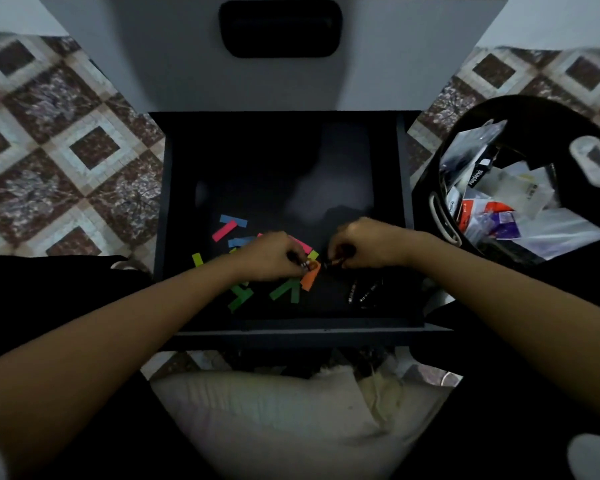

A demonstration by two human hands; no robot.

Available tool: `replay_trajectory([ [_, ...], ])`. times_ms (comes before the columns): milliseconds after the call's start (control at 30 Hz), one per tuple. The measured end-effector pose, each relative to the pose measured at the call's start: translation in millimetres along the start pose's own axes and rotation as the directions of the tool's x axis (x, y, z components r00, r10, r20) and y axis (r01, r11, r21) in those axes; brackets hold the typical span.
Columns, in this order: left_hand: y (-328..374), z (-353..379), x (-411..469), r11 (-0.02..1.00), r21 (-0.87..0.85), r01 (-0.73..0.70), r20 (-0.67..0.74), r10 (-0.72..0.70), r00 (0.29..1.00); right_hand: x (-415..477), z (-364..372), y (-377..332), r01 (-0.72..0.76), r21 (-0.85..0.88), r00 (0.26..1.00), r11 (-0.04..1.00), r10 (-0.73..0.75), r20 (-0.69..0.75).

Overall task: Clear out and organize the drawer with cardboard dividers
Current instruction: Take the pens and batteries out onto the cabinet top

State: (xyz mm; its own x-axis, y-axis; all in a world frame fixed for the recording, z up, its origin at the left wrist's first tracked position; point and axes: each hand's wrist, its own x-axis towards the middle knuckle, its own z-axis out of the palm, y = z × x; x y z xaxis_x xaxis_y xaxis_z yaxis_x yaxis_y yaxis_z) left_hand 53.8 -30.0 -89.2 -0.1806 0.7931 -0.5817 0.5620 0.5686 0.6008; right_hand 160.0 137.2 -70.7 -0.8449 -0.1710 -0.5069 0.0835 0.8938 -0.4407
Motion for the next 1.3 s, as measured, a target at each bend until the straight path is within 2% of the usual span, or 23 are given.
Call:
replay_trajectory([
  [133, -8.6, -16.5, -1.3, 0.988, -0.115, 0.105, -0.138, -0.120, 0.983, -2.4, 20.6, -4.7, 0.046, -0.236, 0.981, 0.971, 0.000, 0.193],
  [300, -10.6, -17.4, -3.5, 0.977, -0.155, 0.144, -0.115, -0.163, 0.980, -5.0, 26.5, -5.7, 0.112, -0.393, 0.962, 0.913, 0.000, 0.273],
  [467, -9.5, -16.6, -2.5, 0.970, -0.189, 0.154, -0.085, -0.172, 0.981, -5.0, 30.6, -4.9, 0.124, -0.422, 0.952, 0.898, 0.011, 0.305],
  [667, -9.4, -13.7, -2.1, 0.966, -0.190, 0.174, -0.059, -0.188, 0.980, -3.5, 29.9, -6.4, 0.058, -0.330, 0.945, 0.942, 0.055, 0.323],
  [767, -9.0, -13.2, -1.0, 0.962, -0.208, 0.176, -0.045, -0.189, 0.981, -5.6, 20.9, -7.1, -0.011, -0.229, 0.950, 0.973, 0.081, 0.300],
  [900, -4.5, -12.4, 1.6, 0.962, -0.212, 0.171, -0.023, -0.180, 0.983, -5.4, 0.4, -5.5, -0.103, 0.010, 0.976, 0.995, 0.099, 0.193],
  [1033, 3.0, -11.3, 1.1, 0.959, -0.237, 0.154, 0.009, -0.157, 0.988, -8.5, -15.4, -1.1, -0.140, 0.308, 0.989, 0.941, 0.116, 0.095],
  [1167, 8.3, -15.8, -1.3, 0.938, -0.317, 0.140, -0.020, -0.154, 0.988, -12.0, -26.8, -3.6, -0.166, 0.673, 0.982, 0.721, 0.186, 0.043],
  [1300, 15.4, -25.8, -6.0, 0.872, -0.478, 0.110, -0.112, -0.184, 0.976, -14.3, -43.2, -8.5, -0.092, 0.926, 0.963, 0.367, 0.270, -0.011],
])
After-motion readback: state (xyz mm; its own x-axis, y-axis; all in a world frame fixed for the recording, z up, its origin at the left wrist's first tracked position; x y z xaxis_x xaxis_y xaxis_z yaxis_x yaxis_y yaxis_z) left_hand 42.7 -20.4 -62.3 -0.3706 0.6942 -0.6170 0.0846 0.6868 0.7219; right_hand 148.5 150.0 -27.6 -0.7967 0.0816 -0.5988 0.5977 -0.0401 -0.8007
